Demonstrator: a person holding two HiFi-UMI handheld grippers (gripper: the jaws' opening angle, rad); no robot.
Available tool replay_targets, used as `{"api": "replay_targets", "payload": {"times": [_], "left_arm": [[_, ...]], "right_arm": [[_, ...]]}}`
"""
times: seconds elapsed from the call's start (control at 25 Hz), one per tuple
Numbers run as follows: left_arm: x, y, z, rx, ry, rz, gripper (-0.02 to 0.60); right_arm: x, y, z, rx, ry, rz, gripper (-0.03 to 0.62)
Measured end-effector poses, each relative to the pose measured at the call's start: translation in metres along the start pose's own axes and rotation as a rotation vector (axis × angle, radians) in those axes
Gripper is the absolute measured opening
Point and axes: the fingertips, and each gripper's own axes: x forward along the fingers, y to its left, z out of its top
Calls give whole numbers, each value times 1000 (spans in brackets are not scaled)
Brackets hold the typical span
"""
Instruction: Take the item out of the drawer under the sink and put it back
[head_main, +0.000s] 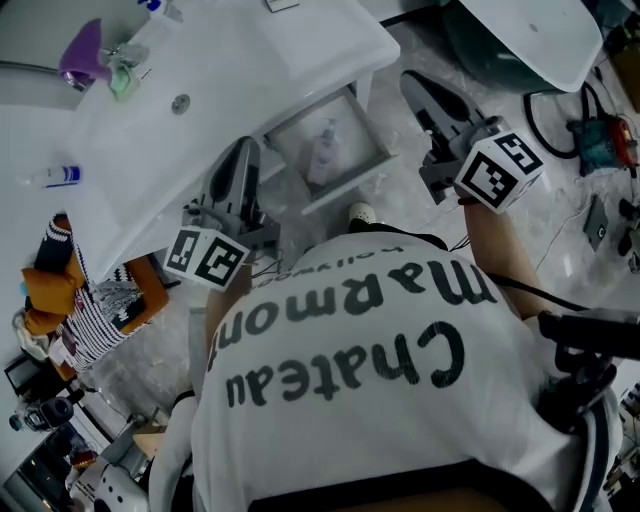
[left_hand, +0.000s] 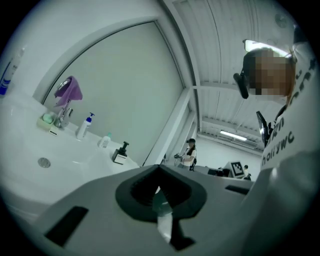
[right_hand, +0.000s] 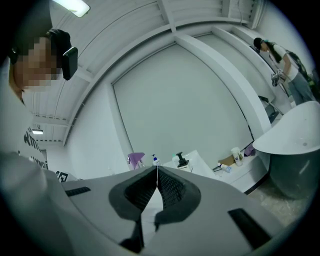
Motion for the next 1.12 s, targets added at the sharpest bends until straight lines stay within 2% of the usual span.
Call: {"api": "replay_targets", "payload": {"times": [0.12,0.2,0.32,0.48,0.6,0.8,0.96,1.12], "left_arm": [[7,5,-14,-11,30,19,9],[16,7,-27,20,78,20,9],[27,3,-49,89,164,2,9],[46,8,-82,235,250,33,9],[58,13,-109,214,327,29,9],[66,26,-168,232,530,36,9],[80,41,-204,264,622,38,9],[99,55,-234,285,675,48,9]], "right_arm": [[1,-8,-11,16,10,-6,12],[1,-14,-18,27,16,-13,12],[-6,-27,-37,66,25,-41,12],[-9,-49,-57,113,52,-59,12],[-11,-60,-72,137,69,-76,12],[-17,-70,-114,202,129,-93,12],[-22,-81,-152,247,185,-106,12],[-25,-100,-183,290,225,-125,12]]}}
